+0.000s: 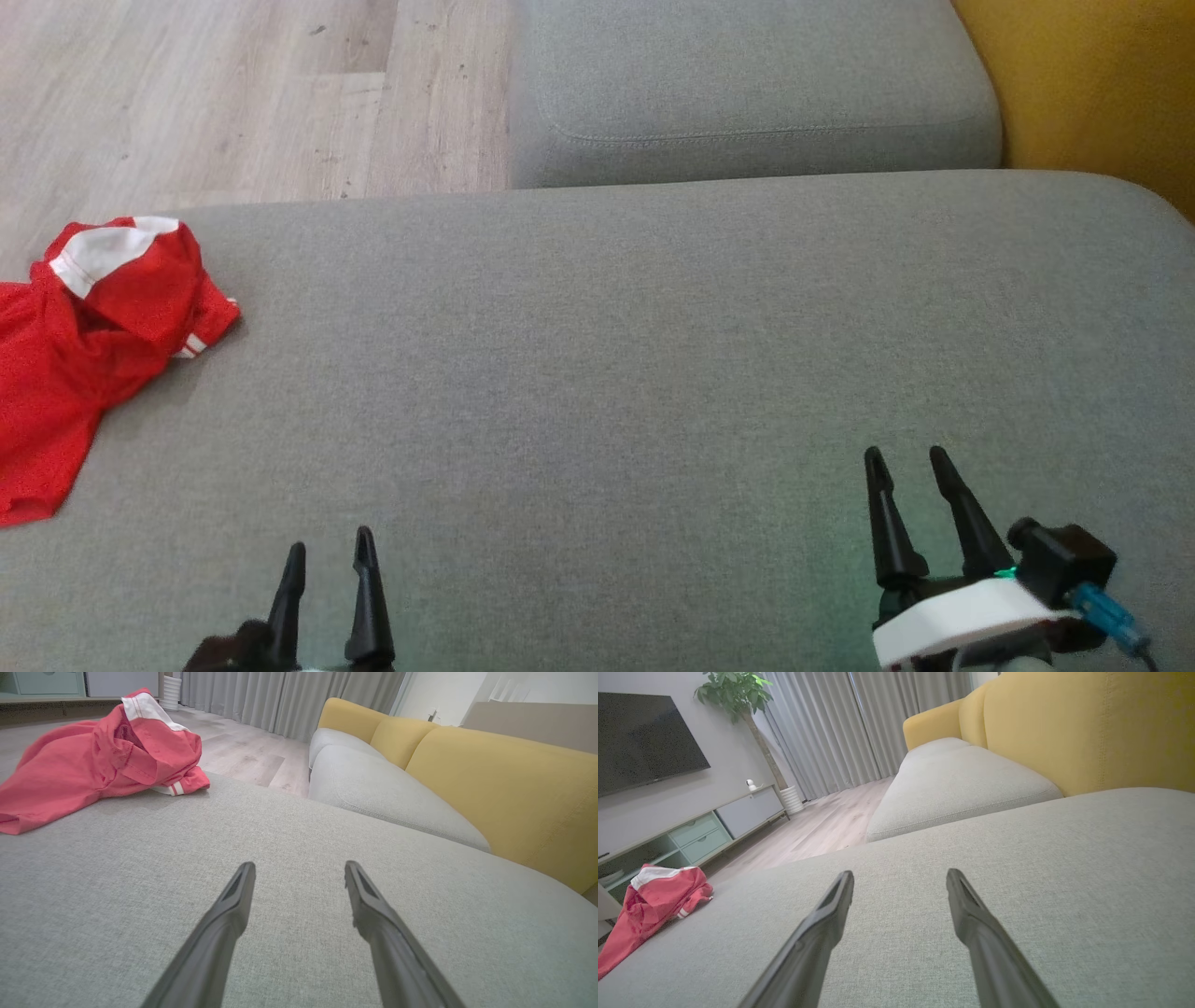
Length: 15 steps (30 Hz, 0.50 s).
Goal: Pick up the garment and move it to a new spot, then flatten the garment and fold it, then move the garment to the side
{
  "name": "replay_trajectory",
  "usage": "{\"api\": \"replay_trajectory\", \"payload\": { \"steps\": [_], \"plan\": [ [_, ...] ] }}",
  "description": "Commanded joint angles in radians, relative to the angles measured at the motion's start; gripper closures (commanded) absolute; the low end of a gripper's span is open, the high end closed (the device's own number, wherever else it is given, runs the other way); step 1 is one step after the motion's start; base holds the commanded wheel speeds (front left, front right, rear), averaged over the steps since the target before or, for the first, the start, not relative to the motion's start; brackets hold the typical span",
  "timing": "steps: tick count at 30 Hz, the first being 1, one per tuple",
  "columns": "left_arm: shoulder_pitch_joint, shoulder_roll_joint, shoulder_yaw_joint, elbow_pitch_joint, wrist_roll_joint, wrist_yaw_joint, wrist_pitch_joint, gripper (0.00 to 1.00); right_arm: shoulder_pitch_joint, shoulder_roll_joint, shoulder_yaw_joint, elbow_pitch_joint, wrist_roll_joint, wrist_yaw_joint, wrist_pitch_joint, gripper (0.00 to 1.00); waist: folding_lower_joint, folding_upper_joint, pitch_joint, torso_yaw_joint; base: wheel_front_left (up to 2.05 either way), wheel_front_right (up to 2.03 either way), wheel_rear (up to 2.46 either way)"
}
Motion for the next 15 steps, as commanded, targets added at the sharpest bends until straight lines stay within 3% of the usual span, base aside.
{"api": "replay_trajectory", "payload": {
  "steps": [1, 15],
  "plan": [
    [-0.011, 0.008, 0.014, -0.034, 0.03, 0.01, -0.014, 0.0, -0.014, -0.009, 0.026, -0.028, -0.035, 0.007, -0.019, 0.0, 0.0, 0.0, -0.001, 0.0, 0.0, 0.0, 0.0],
    [0.016, 0.019, 0.005, -0.043, 0.146, 0.04, -0.019, 0.0, -0.01, -0.01, 0.052, 0.008, -0.195, 0.008, -0.052, 0.0, 0.0, 0.0, -0.006, 0.003, 0.0, 0.0, 0.0]
  ]
}}
